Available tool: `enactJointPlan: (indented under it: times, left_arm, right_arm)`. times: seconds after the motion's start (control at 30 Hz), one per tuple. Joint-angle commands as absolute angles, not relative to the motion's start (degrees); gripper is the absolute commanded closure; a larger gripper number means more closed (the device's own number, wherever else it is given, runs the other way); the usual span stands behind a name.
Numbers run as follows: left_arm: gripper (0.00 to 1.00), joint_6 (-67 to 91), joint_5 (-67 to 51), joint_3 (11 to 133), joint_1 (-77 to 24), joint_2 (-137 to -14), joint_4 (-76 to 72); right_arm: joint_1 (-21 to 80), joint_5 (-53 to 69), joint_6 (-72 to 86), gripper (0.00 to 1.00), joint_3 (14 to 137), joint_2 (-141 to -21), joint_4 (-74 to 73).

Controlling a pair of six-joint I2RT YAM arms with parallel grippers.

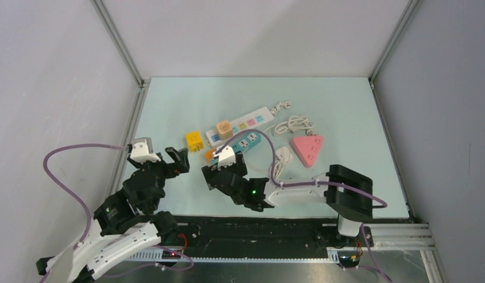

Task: Insert the plug
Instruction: Insert the plug into the socket.

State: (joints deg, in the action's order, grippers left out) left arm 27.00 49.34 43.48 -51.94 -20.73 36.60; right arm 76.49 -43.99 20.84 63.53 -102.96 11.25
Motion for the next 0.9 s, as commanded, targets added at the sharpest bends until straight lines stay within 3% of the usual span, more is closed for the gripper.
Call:
enactJointPlan:
  times: [0.0,0.23,0.5,0.87]
  left_arm:
    - [0.0,27.43,50.72,43.2,-51.65,-19.95,35.65]
    - [0.0,28.43,48.35,43.87,-51.64,-20.31,35.65]
    - [0.0,33.68,41.62,43.03,-51.62,-22.44,35.63]
    - [0.0,44.77,28.61,38.83,-51.61,-35.64,35.29]
  right_arm:
    - [76.87,-43.02,22.79,0.01,65.4,-96.43,6.55]
    - [76.69,-41.99,24.76,0.0,64.66,-89.83,-2.87]
    - [74.15,-35.85,24.85,0.0,58.8,-76.6,-2.0]
    - [63.11,-30.58,31.5,0.01,54.04,-61.04,-9.06]
